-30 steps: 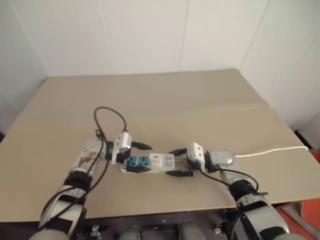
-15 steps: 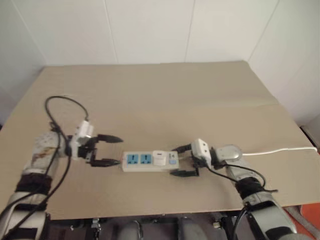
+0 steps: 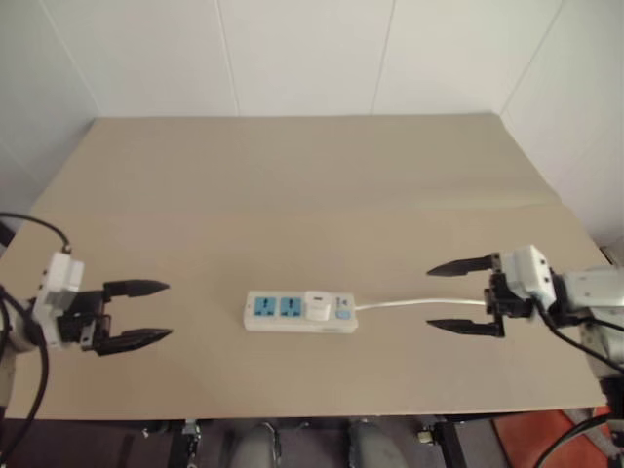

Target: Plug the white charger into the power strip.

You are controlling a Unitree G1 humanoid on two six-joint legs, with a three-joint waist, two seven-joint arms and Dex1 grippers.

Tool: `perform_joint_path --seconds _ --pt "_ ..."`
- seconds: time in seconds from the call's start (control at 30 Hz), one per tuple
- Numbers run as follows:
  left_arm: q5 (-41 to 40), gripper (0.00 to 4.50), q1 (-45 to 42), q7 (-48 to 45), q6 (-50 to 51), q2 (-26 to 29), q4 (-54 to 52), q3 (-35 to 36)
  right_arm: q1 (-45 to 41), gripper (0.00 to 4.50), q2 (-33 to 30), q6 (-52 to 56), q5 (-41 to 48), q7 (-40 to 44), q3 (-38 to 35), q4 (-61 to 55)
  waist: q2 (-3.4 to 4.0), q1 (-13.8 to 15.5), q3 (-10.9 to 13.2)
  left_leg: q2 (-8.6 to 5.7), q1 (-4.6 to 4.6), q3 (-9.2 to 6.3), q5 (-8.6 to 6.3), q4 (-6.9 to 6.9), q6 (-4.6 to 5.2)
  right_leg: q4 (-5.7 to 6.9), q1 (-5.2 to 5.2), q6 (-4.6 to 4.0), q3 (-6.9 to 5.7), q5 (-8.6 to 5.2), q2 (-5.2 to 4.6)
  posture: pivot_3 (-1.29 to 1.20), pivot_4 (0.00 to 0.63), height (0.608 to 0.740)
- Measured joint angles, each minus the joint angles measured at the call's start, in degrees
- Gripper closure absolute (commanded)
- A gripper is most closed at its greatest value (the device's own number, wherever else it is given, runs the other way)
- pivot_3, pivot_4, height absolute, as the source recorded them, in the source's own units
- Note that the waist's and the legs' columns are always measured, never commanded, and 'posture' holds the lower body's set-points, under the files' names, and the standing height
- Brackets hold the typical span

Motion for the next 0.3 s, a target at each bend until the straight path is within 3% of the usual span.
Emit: perform_joint_path --seconds 0.3 --pt "-0.9 0.00 1.4 3.6 2.4 -1.8 -4.8 0.7 4.0 0.03 -0.7 1.6 0.5 -1.4 -1.2 -3.1 -0.01 -0.1 0.0 -0.04 -0.02 0.07 0.02 0.12 0.01 0.19 -0.07 0.03 0.11 0.04 0.01 0.00 0.150 0.740"
